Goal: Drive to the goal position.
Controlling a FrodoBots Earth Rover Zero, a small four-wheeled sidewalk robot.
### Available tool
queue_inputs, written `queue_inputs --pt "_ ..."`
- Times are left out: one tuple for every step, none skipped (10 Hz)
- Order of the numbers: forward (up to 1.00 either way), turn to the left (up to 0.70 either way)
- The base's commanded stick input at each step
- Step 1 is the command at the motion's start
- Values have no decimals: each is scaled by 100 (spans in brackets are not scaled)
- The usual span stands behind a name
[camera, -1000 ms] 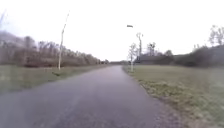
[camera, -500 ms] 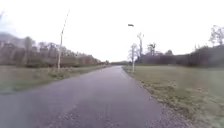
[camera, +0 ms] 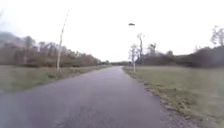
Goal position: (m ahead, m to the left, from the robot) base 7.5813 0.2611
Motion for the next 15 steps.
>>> queue_inputs --pt "70 0" --pt "70 0" --pt "70 0" --pt "70 0" --pt "70 0" --pt "70 0" --pt "70 0" --pt "70 0" --pt "70 0" --pt "70 0" --pt "70 -6" --pt "70 -19" --pt "70 -27" --pt "70 -27" --pt "70 -27"
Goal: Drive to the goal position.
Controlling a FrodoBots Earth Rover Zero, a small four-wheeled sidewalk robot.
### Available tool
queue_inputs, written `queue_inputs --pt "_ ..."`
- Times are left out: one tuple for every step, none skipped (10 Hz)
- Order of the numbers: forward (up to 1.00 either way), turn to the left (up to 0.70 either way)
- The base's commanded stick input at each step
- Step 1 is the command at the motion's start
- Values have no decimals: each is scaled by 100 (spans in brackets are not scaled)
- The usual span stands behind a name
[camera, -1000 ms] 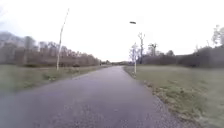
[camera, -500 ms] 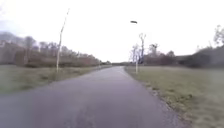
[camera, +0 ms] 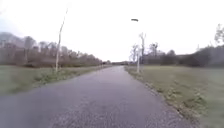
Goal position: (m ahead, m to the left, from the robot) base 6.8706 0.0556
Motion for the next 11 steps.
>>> queue_inputs --pt "70 -27" --pt "70 -27" --pt "70 -27" --pt "70 -27" --pt "70 -27" --pt "70 -26" --pt "70 -23" --pt "70 -20" --pt "70 -17" --pt "70 -14" --pt "70 -11"
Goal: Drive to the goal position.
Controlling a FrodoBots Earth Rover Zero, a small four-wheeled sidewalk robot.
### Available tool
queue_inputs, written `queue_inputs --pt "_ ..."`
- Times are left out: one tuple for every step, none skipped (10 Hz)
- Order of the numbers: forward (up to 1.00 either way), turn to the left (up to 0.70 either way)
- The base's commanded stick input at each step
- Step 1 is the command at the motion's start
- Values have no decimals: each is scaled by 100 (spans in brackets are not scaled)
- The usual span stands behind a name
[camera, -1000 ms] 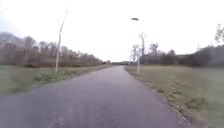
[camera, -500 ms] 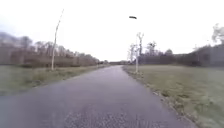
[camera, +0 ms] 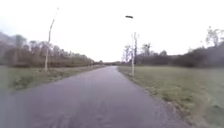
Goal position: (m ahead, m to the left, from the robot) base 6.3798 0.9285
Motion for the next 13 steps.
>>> queue_inputs --pt "70 -8" --pt "70 -5" --pt "70 -2" --pt "70 0" --pt "70 0" --pt "70 0" --pt "70 0" --pt "70 0" --pt "70 0" --pt "70 0" --pt "70 0" --pt "70 0" --pt "70 0"
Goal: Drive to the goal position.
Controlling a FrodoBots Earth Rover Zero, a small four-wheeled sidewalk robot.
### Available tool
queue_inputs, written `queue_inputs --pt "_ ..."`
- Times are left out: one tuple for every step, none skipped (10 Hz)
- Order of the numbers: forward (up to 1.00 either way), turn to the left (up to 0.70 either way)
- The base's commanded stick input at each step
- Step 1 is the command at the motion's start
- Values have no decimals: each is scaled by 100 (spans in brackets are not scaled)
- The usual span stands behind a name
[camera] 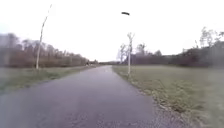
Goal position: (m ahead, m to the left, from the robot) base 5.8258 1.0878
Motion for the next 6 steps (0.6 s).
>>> queue_inputs --pt "70 0" --pt "70 0" --pt "70 0" --pt "70 0" --pt "70 0" --pt "70 0"
